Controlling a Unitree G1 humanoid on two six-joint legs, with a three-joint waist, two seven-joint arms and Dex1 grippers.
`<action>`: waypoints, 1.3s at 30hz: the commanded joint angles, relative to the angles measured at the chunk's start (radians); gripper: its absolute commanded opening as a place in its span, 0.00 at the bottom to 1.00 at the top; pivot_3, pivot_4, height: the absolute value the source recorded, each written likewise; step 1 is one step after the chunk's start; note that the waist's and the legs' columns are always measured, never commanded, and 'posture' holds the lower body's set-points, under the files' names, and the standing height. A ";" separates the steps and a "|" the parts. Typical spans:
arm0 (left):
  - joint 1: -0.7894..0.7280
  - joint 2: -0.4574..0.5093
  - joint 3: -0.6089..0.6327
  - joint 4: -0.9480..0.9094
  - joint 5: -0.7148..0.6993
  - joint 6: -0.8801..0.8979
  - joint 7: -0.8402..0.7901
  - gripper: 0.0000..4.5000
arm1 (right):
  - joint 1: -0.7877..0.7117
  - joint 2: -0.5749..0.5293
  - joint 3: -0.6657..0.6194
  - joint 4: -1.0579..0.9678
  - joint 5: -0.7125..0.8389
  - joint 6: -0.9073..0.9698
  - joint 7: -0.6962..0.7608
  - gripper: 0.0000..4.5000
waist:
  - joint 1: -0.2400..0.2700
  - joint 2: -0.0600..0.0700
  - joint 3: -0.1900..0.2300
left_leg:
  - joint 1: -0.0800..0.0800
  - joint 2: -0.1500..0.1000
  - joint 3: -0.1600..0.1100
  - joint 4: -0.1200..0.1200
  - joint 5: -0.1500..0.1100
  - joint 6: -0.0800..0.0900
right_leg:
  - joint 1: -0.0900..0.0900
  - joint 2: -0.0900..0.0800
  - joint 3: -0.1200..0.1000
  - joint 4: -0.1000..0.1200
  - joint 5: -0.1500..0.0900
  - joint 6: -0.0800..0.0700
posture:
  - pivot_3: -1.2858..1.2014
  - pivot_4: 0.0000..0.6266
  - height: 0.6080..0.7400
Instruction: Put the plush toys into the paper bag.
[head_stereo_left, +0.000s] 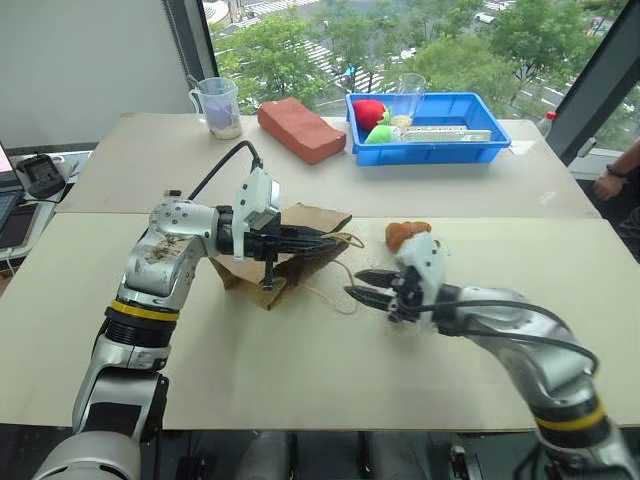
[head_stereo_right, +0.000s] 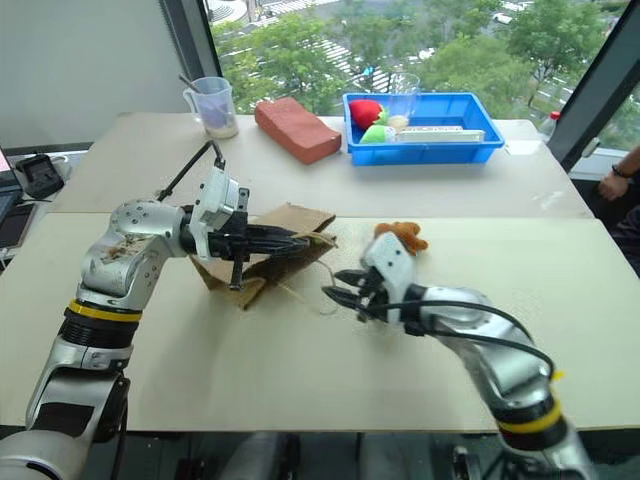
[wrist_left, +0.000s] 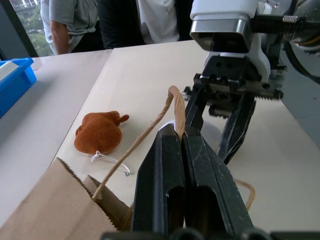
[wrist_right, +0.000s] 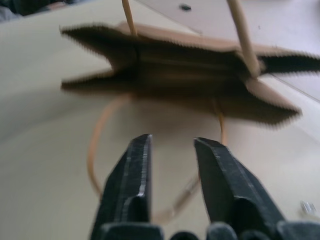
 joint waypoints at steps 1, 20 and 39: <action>-0.006 -0.001 0.028 -0.023 -0.025 -0.031 0.007 0.00 | -0.057 0.067 0.025 0.066 -0.043 -0.058 -0.027 0.06 | 0.000 0.000 0.000 | 0.000 0.000 0.000 0.000 0.000 0.000 | 0.000 0.000 0.000 0.000 0.000 0.000 | 0.52 0.24 1.00; -0.089 0.030 0.124 0.070 -0.001 -0.109 0.138 0.00 | -0.203 0.446 0.163 0.820 -0.367 -0.429 -0.114 0.01 | -0.016 0.000 0.000 | 0.000 -0.004 -0.001 -0.003 0.003 -0.005 | -0.004 0.000 0.000 0.005 0.000 0.000 | 0.52 0.24 1.00; -0.190 0.009 0.293 0.004 0.112 -0.246 0.672 0.00 | -0.265 0.493 0.100 0.875 -0.480 -0.306 -0.296 0.01 | -0.018 0.000 0.000 | 0.005 -0.004 -0.004 -0.003 0.003 -0.006 | -0.002 -0.002 0.000 0.006 0.000 -0.001 | 0.52 0.24 1.00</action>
